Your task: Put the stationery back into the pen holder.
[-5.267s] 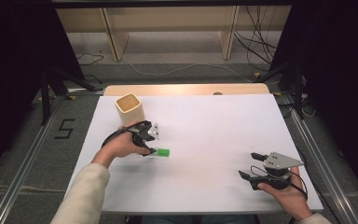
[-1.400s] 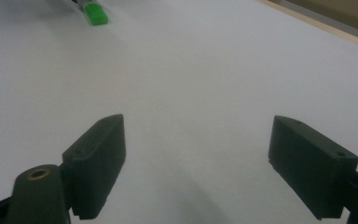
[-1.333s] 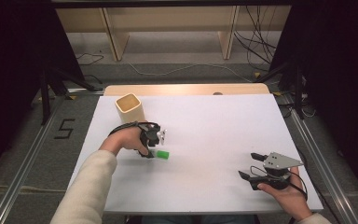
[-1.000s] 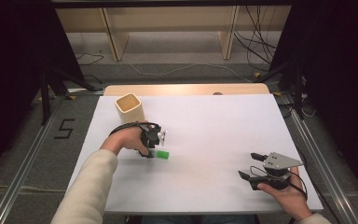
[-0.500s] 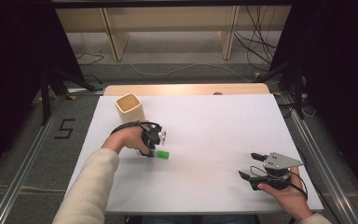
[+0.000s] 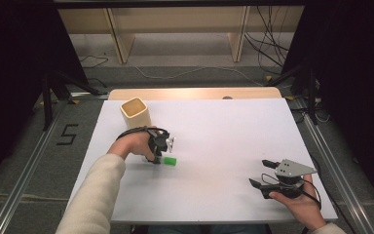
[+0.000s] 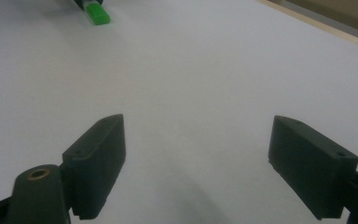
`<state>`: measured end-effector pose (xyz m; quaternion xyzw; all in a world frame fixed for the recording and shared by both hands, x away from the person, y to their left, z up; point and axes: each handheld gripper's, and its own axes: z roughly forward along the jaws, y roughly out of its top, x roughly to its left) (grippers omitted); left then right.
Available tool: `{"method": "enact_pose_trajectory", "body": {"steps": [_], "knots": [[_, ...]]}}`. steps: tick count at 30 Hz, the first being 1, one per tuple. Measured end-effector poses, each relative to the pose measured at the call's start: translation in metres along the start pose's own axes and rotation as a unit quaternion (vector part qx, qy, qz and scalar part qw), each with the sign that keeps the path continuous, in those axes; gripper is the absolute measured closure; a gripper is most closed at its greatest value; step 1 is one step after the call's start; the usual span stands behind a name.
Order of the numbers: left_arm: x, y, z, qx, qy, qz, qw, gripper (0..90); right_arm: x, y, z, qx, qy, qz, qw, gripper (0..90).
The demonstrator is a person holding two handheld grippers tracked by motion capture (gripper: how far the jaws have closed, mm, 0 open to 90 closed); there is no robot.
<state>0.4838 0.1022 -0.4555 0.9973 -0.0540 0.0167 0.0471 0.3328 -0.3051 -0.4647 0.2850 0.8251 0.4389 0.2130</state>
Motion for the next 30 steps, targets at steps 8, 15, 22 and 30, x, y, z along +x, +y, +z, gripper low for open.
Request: {"method": "enact_pose_trajectory", "body": {"steps": [8,15,22,30], "knots": [[0.001,-0.0001,-0.0003,0.003,-0.002,-0.001,1.0,66.0,-0.0001,-0.0001,0.0,0.0,0.0,0.0,1.0,19.6],[0.0003,-0.0018,-0.0013,0.003,0.0,-0.014,0.9999,66.1,0.0,0.0,-0.0001,0.0,0.0,0.0,1.0,19.6],[0.0003,-0.0017,-0.0049,-0.005,0.008,-0.014,0.9999,66.1,0.0,0.0,0.0,0.0,0.0,0.0,1.0,19.6],[-0.0004,-0.0015,-0.0095,-0.016,0.02,-0.024,0.9994,66.1,0.0,0.0,-0.0001,0.0,-0.001,-0.002,1.0,19.6]]}}
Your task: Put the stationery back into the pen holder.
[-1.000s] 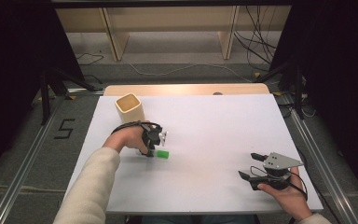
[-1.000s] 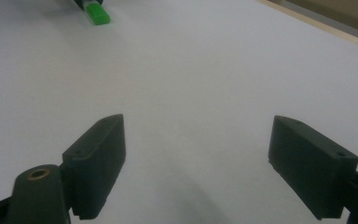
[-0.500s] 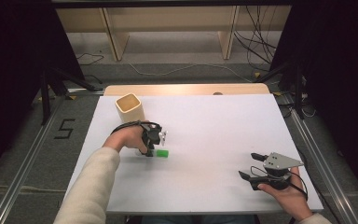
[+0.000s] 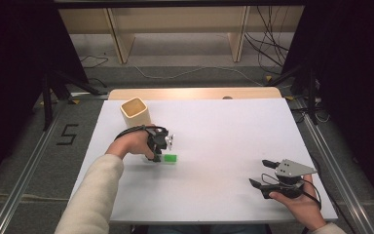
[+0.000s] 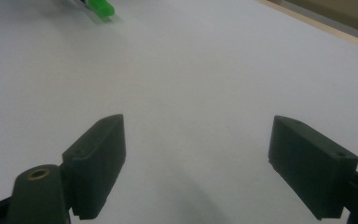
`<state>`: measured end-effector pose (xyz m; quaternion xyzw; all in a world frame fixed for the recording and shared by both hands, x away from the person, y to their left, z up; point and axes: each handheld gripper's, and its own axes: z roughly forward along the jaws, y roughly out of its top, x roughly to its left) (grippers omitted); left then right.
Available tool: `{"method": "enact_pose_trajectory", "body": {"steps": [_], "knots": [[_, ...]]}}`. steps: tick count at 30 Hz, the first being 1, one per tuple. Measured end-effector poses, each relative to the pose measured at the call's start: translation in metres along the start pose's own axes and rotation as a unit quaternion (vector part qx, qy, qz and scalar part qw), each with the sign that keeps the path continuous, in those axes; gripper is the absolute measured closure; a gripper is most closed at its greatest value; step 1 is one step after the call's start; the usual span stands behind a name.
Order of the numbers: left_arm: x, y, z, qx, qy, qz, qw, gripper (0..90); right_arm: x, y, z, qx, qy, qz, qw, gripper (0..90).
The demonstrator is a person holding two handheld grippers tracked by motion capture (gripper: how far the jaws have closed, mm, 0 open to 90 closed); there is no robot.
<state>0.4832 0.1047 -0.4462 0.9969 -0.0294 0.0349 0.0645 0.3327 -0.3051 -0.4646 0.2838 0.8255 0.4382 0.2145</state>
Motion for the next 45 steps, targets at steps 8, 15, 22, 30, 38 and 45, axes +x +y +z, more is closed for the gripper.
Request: {"method": "enact_pose_trajectory", "body": {"steps": [8,15,22,30,38,45], "knots": [[0.0,0.0,-0.005,-0.013,0.014,-0.011,0.9998,66.2,0.0,0.0,0.0,0.001,0.0,0.0,1.0,19.6],[0.0,0.001,-0.008,-0.02,0.02,-0.012,0.9995,66.1,0.0,0.0,0.0,0.001,0.0,0.0,1.0,19.6],[-0.001,0.0,-0.011,-0.032,0.026,-0.026,0.9988,66.1,0.0,0.0,0.0,0.001,0.0,0.0,1.0,19.6],[-0.001,-0.002,-0.013,-0.048,0.037,-0.038,0.9974,66.2,0.001,0.0,0.0,0.002,0.0,0.0,1.0,19.6],[-0.003,-0.005,-0.015,-0.078,0.05,-0.057,0.9941,66.1,0.001,0.0,0.0,0.003,0.0,0.0,1.0,19.6],[-0.003,-0.012,-0.016,-0.105,0.064,-0.078,0.9894,66.2,0.001,0.0,0.0,0.003,0.0,0.0,1.0,19.6]]}}
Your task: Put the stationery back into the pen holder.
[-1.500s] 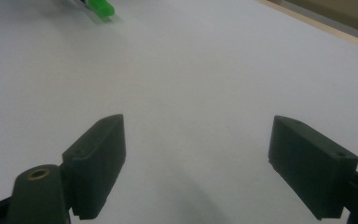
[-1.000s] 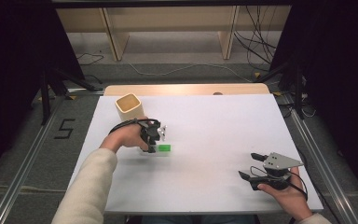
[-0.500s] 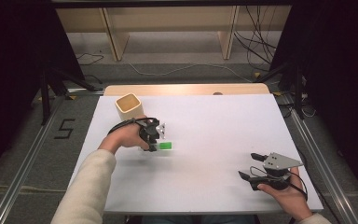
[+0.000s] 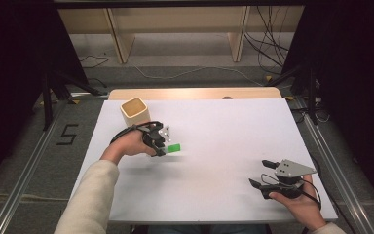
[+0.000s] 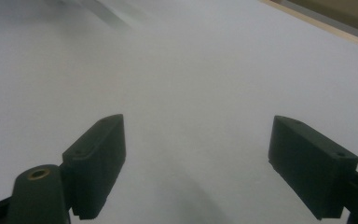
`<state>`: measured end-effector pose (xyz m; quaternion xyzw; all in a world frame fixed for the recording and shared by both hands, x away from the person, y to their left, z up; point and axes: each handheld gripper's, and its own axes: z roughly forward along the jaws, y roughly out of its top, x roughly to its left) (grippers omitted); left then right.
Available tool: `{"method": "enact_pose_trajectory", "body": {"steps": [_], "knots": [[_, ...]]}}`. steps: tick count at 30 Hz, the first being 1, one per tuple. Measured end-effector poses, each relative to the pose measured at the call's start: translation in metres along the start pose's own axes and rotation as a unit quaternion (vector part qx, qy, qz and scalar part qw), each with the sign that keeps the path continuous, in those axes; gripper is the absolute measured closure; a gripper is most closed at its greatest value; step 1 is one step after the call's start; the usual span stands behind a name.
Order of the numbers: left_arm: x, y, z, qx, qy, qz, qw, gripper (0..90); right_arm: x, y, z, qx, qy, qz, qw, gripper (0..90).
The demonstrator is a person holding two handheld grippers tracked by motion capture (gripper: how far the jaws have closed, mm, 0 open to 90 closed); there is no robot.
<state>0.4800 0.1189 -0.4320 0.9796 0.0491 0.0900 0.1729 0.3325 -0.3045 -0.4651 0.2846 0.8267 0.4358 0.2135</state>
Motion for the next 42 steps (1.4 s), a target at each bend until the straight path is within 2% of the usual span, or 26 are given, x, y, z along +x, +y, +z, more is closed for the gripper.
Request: {"method": "enact_pose_trajectory", "body": {"steps": [7,15,23,29,42], "knots": [[0.0,-0.005,-0.004,-0.025,0.019,-0.018,0.9993,66.2,0.0,0.0,0.0,0.0,0.001,0.001,1.0,19.6],[-0.002,-0.012,-0.009,-0.052,0.039,-0.037,0.9972,66.1,0.0,0.0,0.001,0.0,0.004,0.001,1.0,19.6],[-0.002,-0.017,-0.014,-0.079,0.061,-0.054,0.9935,66.1,0.0,0.0,0.001,0.0,0.005,0.004,1.0,19.6],[-0.003,-0.022,-0.016,-0.097,0.068,-0.068,0.9906,66.1,0.0,0.001,0.002,-0.002,0.007,0.005,1.0,19.6],[0.0,-0.026,-0.022,-0.114,0.087,-0.08,0.9864,66.2,0.003,0.008,0.007,-0.012,0.016,0.006,0.9998,19.6]]}}
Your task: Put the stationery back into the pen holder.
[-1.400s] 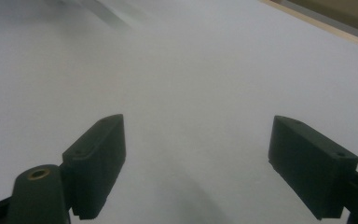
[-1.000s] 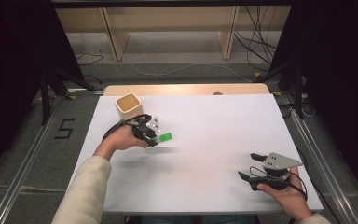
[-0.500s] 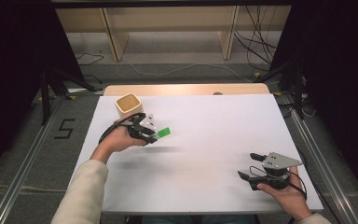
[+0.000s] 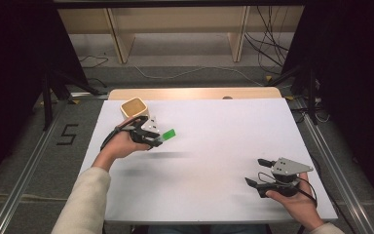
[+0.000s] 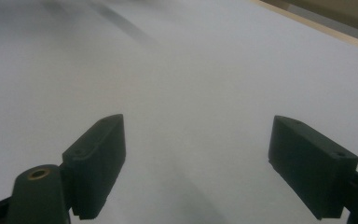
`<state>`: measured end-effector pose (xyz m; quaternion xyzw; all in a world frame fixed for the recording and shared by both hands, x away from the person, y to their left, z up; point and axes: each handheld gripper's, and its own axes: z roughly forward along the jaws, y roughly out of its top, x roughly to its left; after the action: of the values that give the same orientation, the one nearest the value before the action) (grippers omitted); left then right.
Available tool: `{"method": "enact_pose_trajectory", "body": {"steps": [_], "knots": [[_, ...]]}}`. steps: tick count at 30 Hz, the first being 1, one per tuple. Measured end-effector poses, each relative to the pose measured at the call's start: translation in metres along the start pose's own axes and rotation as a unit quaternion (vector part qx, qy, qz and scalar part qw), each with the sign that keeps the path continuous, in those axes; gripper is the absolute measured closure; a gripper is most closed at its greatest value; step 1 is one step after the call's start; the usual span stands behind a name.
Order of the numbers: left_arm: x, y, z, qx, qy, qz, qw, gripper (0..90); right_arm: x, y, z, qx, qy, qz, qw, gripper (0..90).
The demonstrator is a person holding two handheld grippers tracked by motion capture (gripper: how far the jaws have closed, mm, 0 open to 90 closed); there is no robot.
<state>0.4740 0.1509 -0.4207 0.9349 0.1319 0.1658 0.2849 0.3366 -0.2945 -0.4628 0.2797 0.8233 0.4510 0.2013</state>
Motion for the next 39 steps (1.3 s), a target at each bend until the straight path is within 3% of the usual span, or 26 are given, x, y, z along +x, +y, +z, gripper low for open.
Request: {"method": "enact_pose_trajectory", "body": {"steps": [23,34,39], "knots": [[0.006,-0.011,-0.012,-0.05,0.036,-0.048,0.9969,66.1,0.001,0.003,0.006,-0.002,0.006,0.003,1.0,19.6],[0.009,-0.015,-0.014,-0.085,0.059,-0.082,0.9912,66.1,0.001,0.003,0.006,-0.003,0.007,-0.001,1.0,19.6],[0.011,-0.018,-0.015,-0.1,0.075,-0.097,0.9874,66.1,0.001,0.003,0.006,-0.003,0.006,-0.002,1.0,19.6]]}}
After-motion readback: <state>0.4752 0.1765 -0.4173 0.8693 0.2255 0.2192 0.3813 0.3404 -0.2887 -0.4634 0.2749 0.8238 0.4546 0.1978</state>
